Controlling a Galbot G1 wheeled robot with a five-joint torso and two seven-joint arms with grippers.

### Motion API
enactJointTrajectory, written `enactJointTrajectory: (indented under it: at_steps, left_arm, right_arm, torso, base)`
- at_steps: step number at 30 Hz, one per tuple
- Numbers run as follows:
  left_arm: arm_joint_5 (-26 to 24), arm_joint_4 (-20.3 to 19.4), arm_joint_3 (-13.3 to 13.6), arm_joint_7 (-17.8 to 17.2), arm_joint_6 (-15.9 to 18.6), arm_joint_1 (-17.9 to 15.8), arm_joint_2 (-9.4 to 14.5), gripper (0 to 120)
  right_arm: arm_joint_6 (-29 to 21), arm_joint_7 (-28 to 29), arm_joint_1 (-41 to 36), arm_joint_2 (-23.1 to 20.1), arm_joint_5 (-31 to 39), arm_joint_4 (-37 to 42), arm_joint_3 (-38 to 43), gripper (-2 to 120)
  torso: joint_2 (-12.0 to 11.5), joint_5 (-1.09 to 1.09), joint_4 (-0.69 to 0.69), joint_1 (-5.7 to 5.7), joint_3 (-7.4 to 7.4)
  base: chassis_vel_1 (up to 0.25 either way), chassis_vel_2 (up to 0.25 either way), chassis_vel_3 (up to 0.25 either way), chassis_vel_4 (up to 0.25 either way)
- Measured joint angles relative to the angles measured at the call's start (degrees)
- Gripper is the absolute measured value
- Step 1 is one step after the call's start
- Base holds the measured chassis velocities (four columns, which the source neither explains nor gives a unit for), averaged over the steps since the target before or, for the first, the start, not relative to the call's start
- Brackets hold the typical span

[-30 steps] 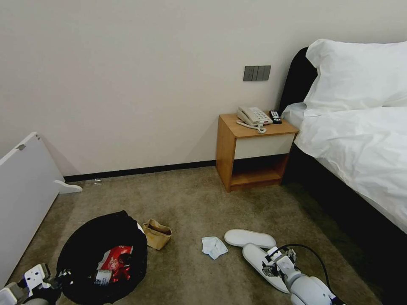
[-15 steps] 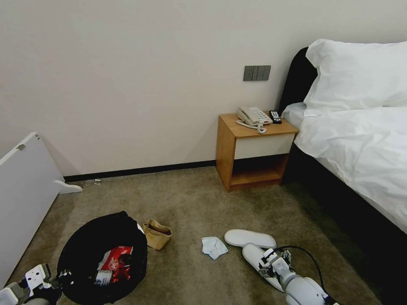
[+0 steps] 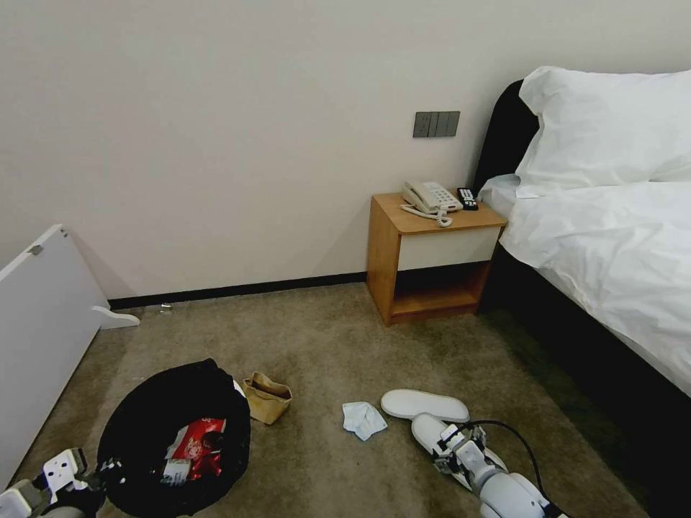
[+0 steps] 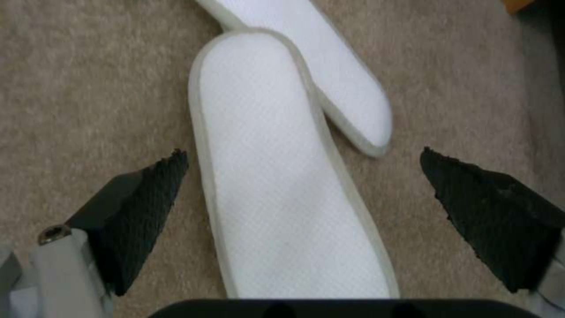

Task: Pick up the trash bin, then pick up the garbage from the floor and place it into the trash bin.

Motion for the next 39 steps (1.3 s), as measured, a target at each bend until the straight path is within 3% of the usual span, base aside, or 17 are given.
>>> enactJointTrajectory:
  at_steps: [39]
  left_arm:
    - [0.23,-0.26,0.1,0.1,0.0,0.25,-0.29,2]
  right_arm:
    - [1.94,-0.87,5.89,2.64,-0.38,-10.33,-6.1,100]
  torso:
    - [0.0,0.0,0.0,0.0,-0.01]
  base:
    - [0.0,0.0,0.0,0.0]
